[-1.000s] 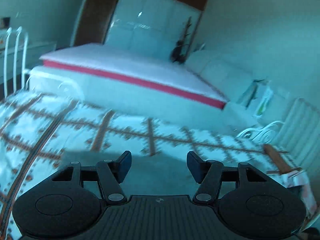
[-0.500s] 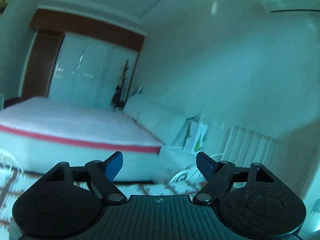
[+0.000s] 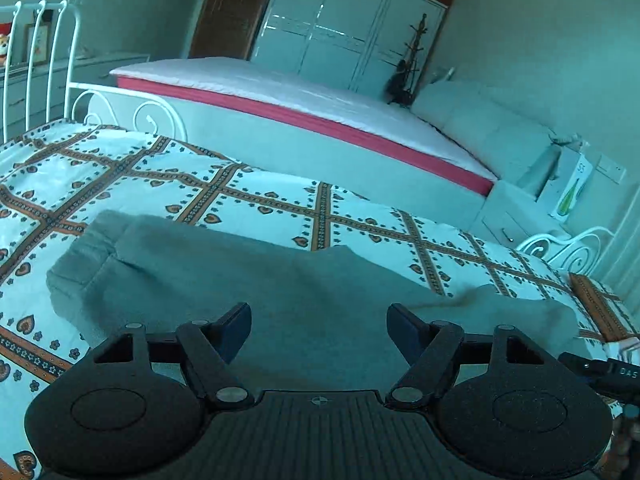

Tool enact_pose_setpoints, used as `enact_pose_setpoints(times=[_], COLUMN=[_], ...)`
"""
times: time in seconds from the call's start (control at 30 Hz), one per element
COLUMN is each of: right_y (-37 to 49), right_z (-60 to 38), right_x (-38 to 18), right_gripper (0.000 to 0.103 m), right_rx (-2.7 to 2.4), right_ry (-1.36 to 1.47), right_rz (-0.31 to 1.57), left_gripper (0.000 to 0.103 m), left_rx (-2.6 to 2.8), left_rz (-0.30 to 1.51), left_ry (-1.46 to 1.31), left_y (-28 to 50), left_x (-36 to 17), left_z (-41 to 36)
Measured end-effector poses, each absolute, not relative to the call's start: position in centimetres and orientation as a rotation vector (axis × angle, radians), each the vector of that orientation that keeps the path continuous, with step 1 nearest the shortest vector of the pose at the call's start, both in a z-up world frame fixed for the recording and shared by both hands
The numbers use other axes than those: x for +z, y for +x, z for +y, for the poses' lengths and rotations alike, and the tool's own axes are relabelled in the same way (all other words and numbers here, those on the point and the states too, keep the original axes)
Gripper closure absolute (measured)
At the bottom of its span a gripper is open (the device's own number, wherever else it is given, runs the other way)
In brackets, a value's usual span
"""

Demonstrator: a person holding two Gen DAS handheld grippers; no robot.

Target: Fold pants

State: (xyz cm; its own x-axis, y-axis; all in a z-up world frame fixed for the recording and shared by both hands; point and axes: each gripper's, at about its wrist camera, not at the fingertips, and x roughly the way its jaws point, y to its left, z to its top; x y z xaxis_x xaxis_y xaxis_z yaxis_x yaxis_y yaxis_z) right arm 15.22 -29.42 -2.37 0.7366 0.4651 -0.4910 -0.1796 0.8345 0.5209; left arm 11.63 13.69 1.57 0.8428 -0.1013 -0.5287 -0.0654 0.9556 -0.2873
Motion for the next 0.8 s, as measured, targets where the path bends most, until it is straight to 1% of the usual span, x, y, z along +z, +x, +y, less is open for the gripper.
enact_pose_setpoints(times=[0.1,0.3,0.4,0.47,0.53,0.57,0.6,0.63,0.7,0.8], right_y=[15.6,16.7,18.0,18.9,19.5,19.8,20.1,20.5,21.4,22.6], right_z=[-29.8,-30.4,-31.2,-32.1,-33.1,-33.3,-33.5,-33.6,-33.8,-34.4], right_x=[-2.6,-1.3,-1.6,-2.6,-4.3,-5.1,-5.9,-6.7,-8.1,-9.9], right_gripper=[0.073,0.071,0.069,0.069,0.071,0.071,0.071,0.071,0.071,0.074], right_rx=[0.355,0.352,0.335,0.309,0.299,0.294,0.289,0.293,0.284,0.269], right_ry=[0.467,0.355,0.343,0.383,0.482,0.522,0.558,0.598,0.665,0.758], right_rz=[0.662,0.663,0.697,0.725,0.775,0.802,0.828,0.85,0.881,0.895], left_gripper=[0.028,0.028,0.028,0.028,0.029,0.031,0.039,0.04,0.04,0.04], left_rx=[-0.019,-0.006,0.023,0.037,0.05,0.061,0.072,0.077,0.103,0.14], left_rz=[0.575,0.615,0.683,0.742,0.766,0.773,0.786,0.795,0.809,0.845], left_ry=[-0.275,-0.265,-0.23,-0.236,-0.233,-0.23,-0.237,-0.253,-0.269,-0.265], left_y=[12.1,13.0,13.7,14.3,14.8,15.0,15.3,15.5,16.1,17.0], left_x=[0.8,-0.8,-2.1,-3.3,-3.9,-4.1,-4.4,-4.6,-5.0,-6.0], left_z=[12.9,13.0,12.8,13.0,13.2,13.3,13.5,13.8,14.2,14.6])
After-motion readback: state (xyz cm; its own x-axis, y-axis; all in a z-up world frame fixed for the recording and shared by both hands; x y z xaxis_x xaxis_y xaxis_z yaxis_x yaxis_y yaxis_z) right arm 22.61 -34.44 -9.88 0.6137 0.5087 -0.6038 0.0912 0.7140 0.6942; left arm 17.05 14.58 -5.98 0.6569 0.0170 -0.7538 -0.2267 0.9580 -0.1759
